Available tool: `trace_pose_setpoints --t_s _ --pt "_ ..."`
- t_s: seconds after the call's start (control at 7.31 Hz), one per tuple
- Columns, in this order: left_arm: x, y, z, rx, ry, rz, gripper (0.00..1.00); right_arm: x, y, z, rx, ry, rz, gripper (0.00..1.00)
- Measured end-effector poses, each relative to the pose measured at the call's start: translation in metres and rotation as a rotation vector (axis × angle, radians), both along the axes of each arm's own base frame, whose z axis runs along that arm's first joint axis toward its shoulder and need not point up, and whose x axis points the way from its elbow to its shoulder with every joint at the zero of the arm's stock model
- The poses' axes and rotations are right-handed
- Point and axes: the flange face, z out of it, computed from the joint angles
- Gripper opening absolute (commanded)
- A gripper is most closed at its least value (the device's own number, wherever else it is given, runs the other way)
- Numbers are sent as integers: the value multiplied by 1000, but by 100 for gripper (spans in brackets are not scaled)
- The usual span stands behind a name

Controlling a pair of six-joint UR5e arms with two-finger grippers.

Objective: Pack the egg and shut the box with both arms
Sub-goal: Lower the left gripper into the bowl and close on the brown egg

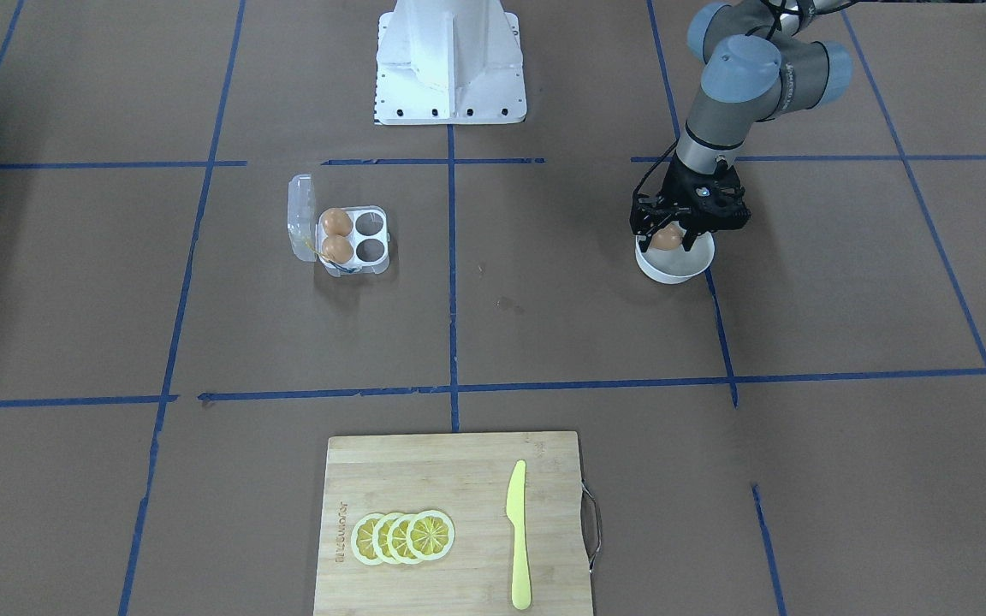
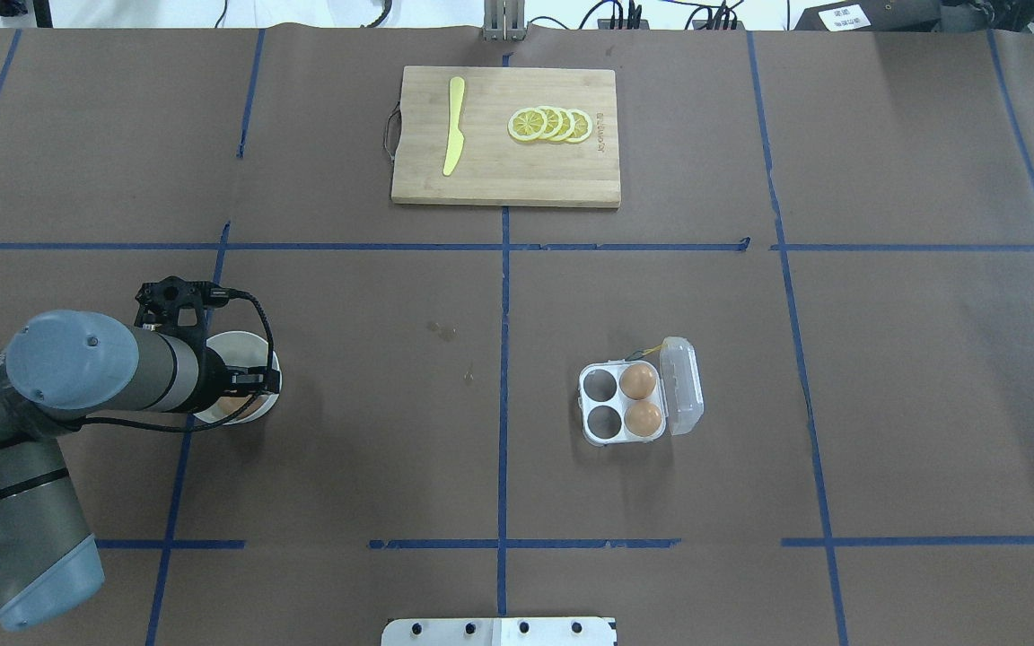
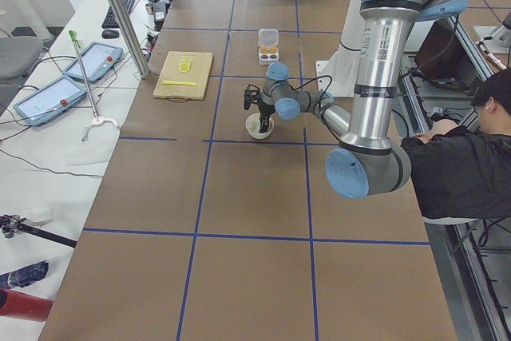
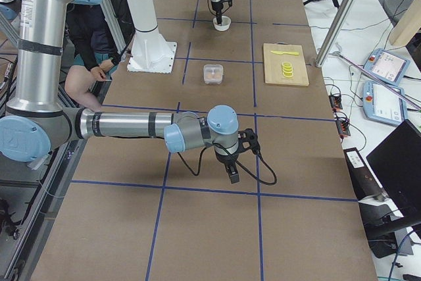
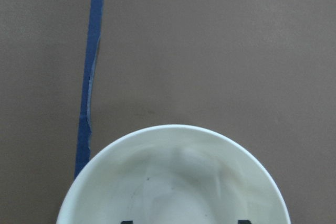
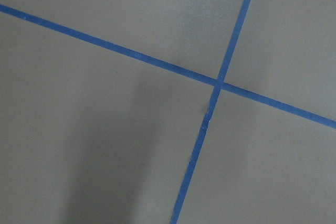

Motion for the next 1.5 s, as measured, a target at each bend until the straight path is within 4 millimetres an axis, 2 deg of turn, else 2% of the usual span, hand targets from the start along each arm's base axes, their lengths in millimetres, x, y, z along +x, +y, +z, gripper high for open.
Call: trace_pose_setpoints --t_s 0.27,0.41,0.55,0.68,0.82,1.23,1.5 --pt "5 6 -1 9 -1 22 74 0 0 0 1 1 0 100" --pt "5 7 0 14 -3 29 69 0 -1 -1 1 0 0 100" --pt "5 8 -1 16 -3 32 49 0 -1 -1 2 1 0 100" --pt "5 8 -2 17 -3 33 39 0 -1 -1 2 1 0 100" --pt "4 8 -3 18 -1 32 22 0 -1 -1 2 1 1 100" --pt "1 5 -4 20 1 25 22 0 -1 -2 3 1 1 100" --pt "-12 -4 -13 29 17 2 22 0 -2 -2 3 1 1 100"
